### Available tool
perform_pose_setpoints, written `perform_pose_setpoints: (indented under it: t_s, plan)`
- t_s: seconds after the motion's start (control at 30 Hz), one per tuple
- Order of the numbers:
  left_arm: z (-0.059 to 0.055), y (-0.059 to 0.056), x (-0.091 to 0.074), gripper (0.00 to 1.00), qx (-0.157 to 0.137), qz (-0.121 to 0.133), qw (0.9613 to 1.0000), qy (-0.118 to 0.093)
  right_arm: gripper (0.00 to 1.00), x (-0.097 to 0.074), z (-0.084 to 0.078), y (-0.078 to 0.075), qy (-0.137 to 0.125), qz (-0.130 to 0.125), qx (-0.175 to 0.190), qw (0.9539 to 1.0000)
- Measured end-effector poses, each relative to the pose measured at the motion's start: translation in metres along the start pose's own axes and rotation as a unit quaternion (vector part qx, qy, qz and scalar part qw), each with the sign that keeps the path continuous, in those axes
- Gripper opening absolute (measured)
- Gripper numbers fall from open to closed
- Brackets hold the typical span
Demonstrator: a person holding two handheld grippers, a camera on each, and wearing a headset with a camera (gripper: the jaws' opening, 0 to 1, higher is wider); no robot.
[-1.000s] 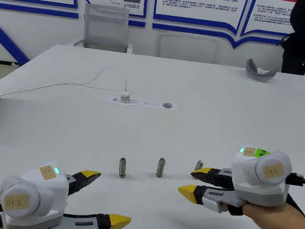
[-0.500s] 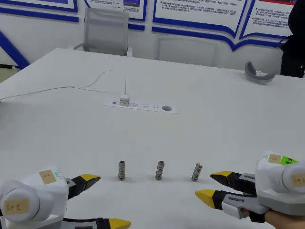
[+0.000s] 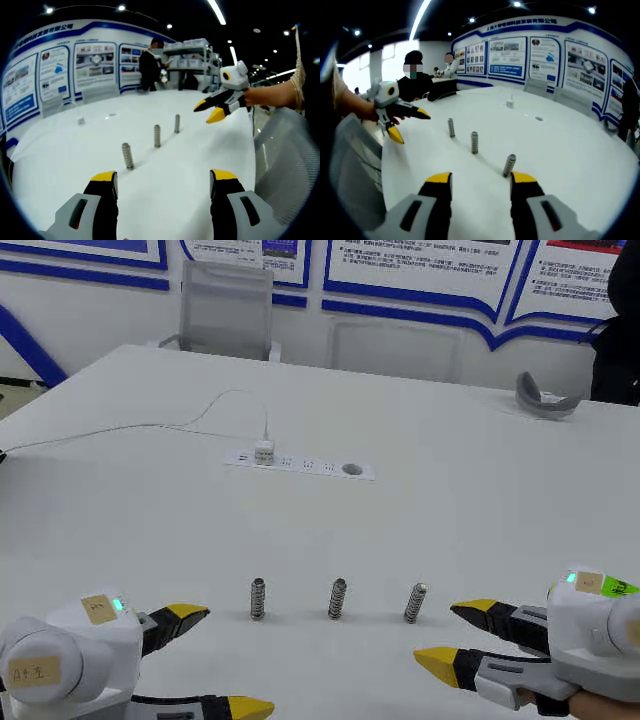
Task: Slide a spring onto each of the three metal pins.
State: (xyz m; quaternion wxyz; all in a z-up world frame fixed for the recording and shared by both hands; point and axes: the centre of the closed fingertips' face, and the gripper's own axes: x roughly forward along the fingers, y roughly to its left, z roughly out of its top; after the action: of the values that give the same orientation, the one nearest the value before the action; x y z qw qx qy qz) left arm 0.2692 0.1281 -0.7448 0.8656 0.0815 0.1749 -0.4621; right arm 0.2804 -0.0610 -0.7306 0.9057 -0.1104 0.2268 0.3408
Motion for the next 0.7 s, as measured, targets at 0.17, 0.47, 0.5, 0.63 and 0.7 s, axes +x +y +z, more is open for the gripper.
perform_pose_setpoints:
  t_s: [0.17,0.47,0.5,0.63,0.7]
  plan:
    - [0.0011,0.0004,-0.0001,0.77,0.001,0.001,1.0000,-0.001,0.51,-0.0020,-0.0008,-0.0033,-0.004,-0.003,0.006,1.0000]
    - [0.0024,0.0020,-0.0015,0.77,0.002,0.003,1.0000,-0.002,0.54,-0.0019,0.0002,-0.0025,-0.012,0.001,0.009,0.9999]
    - [0.0025,0.0019,-0.0015,0.77,0.002,0.003,1.0000,-0.002,0.54,-0.0019,0.0001,-0.0026,-0.012,0.001,0.009,0.9999]
    - [0.0027,0.0017,-0.0012,0.77,0.002,0.004,1.0000,-0.003,0.55,-0.0020,0.0010,-0.0025,-0.015,0.002,0.010,0.9998]
    - [0.0028,0.0017,-0.0012,0.77,0.002,0.004,1.0000,-0.003,0.55,-0.0019,0.0009,-0.0025,-0.015,0.003,0.009,0.9998]
